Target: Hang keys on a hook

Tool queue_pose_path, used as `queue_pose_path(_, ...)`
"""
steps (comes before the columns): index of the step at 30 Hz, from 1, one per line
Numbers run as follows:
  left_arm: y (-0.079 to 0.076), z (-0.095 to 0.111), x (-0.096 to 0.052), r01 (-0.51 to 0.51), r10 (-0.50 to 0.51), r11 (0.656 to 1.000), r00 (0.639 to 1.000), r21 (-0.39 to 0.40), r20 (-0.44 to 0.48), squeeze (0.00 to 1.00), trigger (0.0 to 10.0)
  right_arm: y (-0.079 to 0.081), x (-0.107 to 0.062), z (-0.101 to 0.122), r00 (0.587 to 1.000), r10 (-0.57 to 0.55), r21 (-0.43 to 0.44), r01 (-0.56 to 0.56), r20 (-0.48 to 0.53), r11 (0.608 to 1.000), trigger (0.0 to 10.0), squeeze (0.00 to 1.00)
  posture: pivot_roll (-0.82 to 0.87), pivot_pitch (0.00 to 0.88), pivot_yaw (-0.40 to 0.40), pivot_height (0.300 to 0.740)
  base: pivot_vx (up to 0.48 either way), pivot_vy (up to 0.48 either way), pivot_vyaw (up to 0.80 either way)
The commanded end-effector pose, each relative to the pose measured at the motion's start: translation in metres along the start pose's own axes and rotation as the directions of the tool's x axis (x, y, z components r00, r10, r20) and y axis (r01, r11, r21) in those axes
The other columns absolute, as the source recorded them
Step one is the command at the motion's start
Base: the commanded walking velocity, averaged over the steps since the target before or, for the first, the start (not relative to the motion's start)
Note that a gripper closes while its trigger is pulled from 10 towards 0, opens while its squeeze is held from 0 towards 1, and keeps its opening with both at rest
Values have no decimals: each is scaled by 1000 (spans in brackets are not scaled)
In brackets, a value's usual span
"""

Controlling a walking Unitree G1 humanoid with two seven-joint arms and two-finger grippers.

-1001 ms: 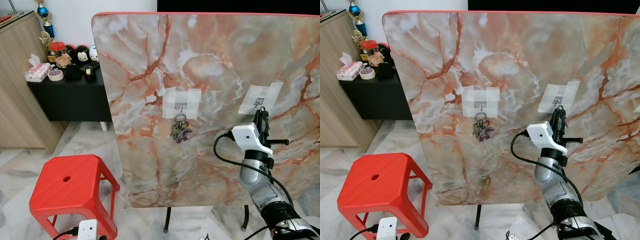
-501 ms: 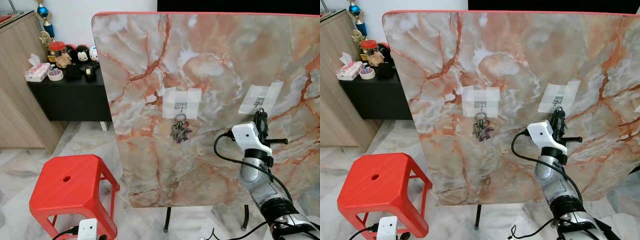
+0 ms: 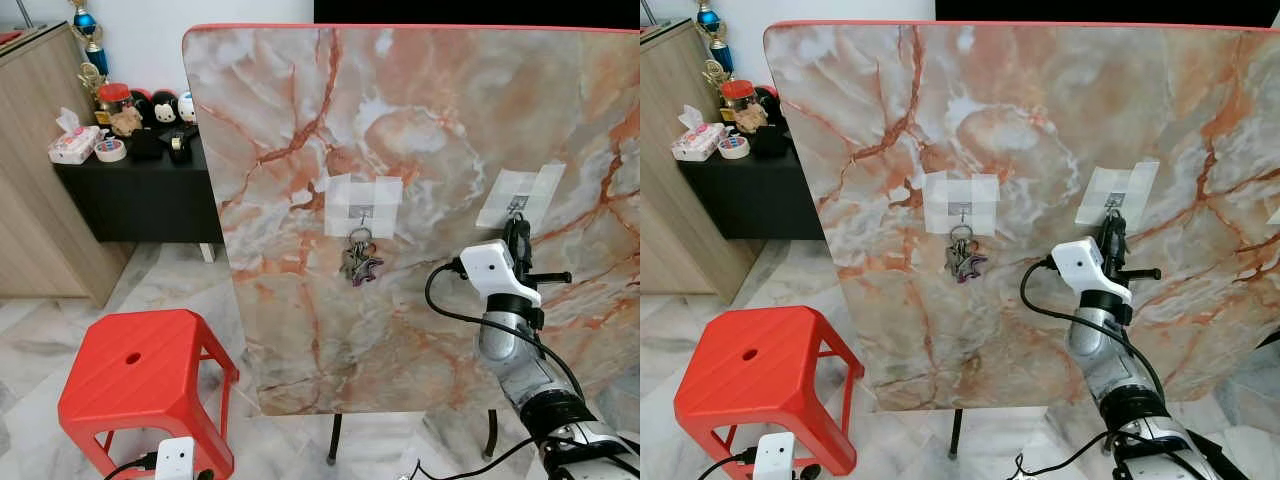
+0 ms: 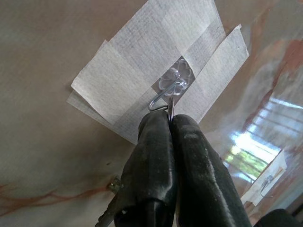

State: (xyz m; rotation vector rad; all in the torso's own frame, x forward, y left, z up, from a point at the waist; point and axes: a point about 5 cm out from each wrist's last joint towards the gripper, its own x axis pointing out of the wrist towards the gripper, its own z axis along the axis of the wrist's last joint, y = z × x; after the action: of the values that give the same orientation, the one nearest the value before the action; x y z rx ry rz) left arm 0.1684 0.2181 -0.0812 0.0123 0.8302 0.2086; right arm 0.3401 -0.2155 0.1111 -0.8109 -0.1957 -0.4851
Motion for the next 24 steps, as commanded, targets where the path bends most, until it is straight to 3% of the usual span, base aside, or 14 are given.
queue_pose_path(1,1,-1,0,-8,8,1000,1000,-7,-10,0,10000,-1,6,4,1000,14,-3,-14,15,1000,10000,0,9,0,-36,740,0,0,0)
queue_pose_path(17,1,-1,0,-9,9,1000,1000,-7,-11,0,10000,5,3,4,998,58,-7,-58,21,998,10000,0,11,0,-35,740,0,0,0)
queue_pose_path(18,1,-1,0,-9,9,1000,1000,-6,-11,0,10000,4,3,4,998,51,4,-51,24,999,10000,859,10,0,-35,740,0,0,0)
queue_pose_path(19,1,-1,0,-9,9,1000,1000,-6,-11,0,10000,4,3,4,999,47,6,-48,26,999,10000,859,10,0,-35,740,0,0,0)
queue_pose_path(20,1,-1,0,-8,8,1000,1000,-6,-12,0,10000,3,3,5,998,45,12,-45,32,999,10000,1000,10,0,-35,740,0,0,0)
queue_pose_path(24,1,-1,0,-7,7,1000,1000,-6,-13,0,10000,3,2,6,998,43,13,-43,41,999,10000,1000,11,0,-36,740,0,0,0)
